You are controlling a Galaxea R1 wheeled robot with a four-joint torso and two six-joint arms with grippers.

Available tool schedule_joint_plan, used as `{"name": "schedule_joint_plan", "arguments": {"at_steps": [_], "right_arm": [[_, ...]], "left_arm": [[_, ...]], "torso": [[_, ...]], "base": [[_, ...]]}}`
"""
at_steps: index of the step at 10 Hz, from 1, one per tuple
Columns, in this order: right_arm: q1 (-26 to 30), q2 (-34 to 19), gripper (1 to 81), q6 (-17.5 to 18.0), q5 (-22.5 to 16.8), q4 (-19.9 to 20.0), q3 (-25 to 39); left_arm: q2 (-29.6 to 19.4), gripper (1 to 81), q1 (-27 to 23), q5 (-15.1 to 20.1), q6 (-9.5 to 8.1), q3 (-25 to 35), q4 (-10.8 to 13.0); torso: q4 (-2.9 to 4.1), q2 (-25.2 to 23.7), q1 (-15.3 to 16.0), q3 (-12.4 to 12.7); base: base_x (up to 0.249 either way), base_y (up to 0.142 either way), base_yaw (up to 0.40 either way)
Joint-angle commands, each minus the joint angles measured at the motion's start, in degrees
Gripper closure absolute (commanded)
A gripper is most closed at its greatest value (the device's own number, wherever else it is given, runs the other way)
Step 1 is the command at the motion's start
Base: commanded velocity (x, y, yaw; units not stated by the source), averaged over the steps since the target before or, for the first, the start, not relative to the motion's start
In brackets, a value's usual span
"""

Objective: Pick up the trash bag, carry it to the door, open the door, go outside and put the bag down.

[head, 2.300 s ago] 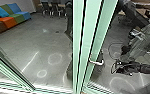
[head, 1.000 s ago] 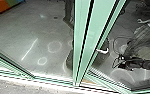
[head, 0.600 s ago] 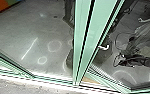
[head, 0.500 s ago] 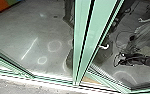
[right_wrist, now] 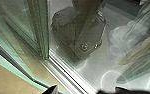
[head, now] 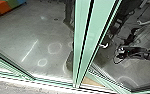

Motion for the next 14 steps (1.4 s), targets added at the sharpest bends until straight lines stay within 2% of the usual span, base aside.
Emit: {"name": "schedule_joint_plan", "arguments": {"at_steps": [1,2,4,5,6,8,9,10,11,14], "right_arm": [[10.85,-3.44,1.0,-0.75,-10.68,-9.46,7.89],[11.12,-4.50,1.0,-0.75,-11.04,-11.93,9.49],[10.42,-7.05,1.0,-1.53,-11.99,-21.48,12.74],[9.98,-7.40,1.0,-5.02,-14.01,-25.16,13.01],[10.15,-8.64,1.0,-8.14,-14.82,-27.84,13.45],[9.11,-11.62,1.0,-8.58,-14.64,-29.07,15.39],[6.74,-12.06,1.0,-8.31,-14.39,-32.38,13.73],[4.36,-12.15,1.0,-8.05,-13.77,-35.55,10.58],[2.95,-12.76,1.0,-7.96,-12.04,-36.98,8.20],[1.81,-15.84,1.0,-7.96,-4.62,-38.21,1.50]], "left_arm": [[0.22,81.1,1.93,6.19,0.52,0.94,0.44],[0.30,81.1,1.93,6.19,0.52,0.94,0.44],[0.48,81.1,1.84,6.19,0.52,0.94,0.44],[0.65,81.1,1.75,6.19,0.51,0.94,0.44],[0.66,81.1,1.66,6.19,0.43,0.94,0.44],[1.01,81.1,1.40,6.19,0.43,0.94,0.44],[1.01,81.1,1.48,6.19,0.43,0.94,0.45],[0.83,81.1,1.57,6.28,0.43,0.94,0.09],[0.48,81.1,1.66,6.28,0.35,0.94,-0.17],[0.83,81.1,1.66,6.28,0.34,0.94,-0.26]], "torso": [[0.00,0.00,0.00,0.00],[0.00,0.00,-0.02,1.84],[0.00,-0.02,-0.09,3.21],[0.00,0.00,-0.09,3.35],[0.00,0.00,-0.09,3.21],[0.00,0.00,-0.09,3.24],[0.00,0.00,-0.09,3.24],[0.00,0.00,-0.09,3.24],[0.00,-0.02,-0.11,3.24],[0.00,-0.02,-0.11,3.24]], "base": [[0.000,0.000,0.000],[0.000,0.000,0.000],[0.000,0.000,0.000],[0.000,0.000,0.000],[0.000,0.000,0.000],[0.000,0.000,0.000],[0.000,0.000,0.000],[0.000,0.000,0.000],[0.000,0.000,0.000],[0.000,0.000,0.000]]}}
